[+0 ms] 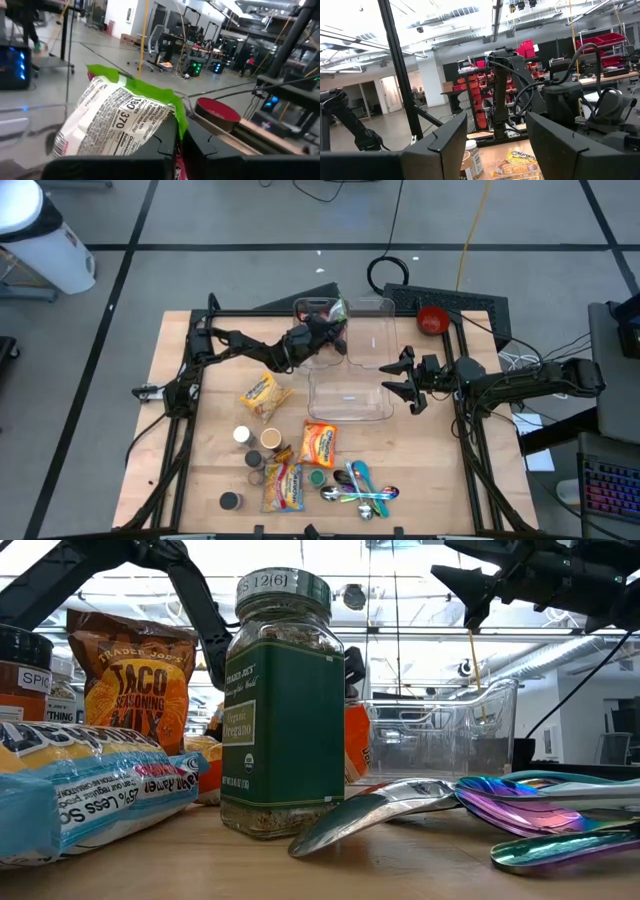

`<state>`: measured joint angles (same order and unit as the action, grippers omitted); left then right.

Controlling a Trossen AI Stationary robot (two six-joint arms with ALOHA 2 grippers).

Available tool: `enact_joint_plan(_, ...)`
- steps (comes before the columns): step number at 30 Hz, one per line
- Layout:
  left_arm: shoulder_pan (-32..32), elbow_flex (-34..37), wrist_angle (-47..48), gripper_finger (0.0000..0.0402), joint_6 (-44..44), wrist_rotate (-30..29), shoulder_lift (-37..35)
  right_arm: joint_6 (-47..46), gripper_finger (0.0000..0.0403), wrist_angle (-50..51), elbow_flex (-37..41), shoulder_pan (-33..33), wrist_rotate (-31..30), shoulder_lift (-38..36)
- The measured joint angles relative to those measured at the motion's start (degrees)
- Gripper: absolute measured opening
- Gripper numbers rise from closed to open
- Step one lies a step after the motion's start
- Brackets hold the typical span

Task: Pick & Place Food Item
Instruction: Put the green noodle pack into the left transparent bin

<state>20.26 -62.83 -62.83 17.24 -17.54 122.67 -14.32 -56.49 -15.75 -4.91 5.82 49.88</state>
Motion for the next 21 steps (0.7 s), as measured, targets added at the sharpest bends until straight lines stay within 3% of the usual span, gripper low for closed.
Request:
enact_joint_plan(5, 0.8, 0.0, 0.1, 0.0063, 0.9, 1.5, -0.2, 0.0, 0.0196, 0.0, 0.0, 0.0, 0.0, 0.0)
enact_joint_plan(14, 1.6, 0.0, 0.2, 0.0168, 0.5, 1.6, -0.8, 0.0, 0.0196, 0.0, 0.0, 0.0, 0.0, 0.0)
enact_joint_plan(21, 2.0, 0.0, 14.5, 0.0218, -2.2, -2.6, -6.1, 0.0, 0.0196, 0.0, 0.0, 0.0, 0.0, 0.0)
